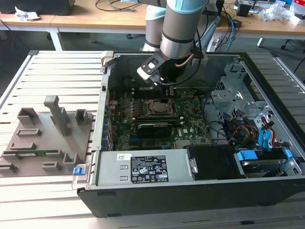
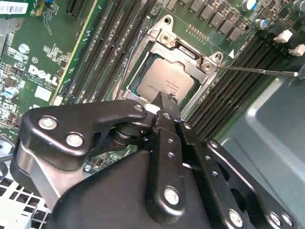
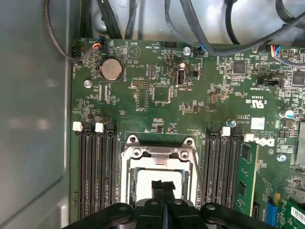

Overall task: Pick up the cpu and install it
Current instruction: 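Install the first cpu locking lever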

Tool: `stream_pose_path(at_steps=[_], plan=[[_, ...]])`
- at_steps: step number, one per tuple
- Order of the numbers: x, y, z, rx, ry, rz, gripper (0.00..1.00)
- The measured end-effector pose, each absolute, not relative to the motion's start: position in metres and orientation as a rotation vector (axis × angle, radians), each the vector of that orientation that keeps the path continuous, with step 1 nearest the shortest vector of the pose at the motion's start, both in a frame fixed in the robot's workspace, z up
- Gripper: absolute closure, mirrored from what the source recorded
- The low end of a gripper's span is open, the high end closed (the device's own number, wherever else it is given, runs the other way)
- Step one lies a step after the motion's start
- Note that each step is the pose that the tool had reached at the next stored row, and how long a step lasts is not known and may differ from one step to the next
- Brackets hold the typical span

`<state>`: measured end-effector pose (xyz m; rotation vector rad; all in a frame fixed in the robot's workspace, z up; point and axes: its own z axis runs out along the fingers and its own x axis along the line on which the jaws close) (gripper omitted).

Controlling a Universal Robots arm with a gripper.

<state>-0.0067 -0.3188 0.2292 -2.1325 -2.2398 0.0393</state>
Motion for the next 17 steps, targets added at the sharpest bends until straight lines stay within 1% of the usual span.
stream_pose_path(at_steps=[8, 17], plan=[[-0.0067, -0.3187, 0.2292, -1.769, -2.542, 0.05, 0.89], [-0.0067, -0.3187, 0.2292, -1.462, -2.734, 0.058, 0.89]])
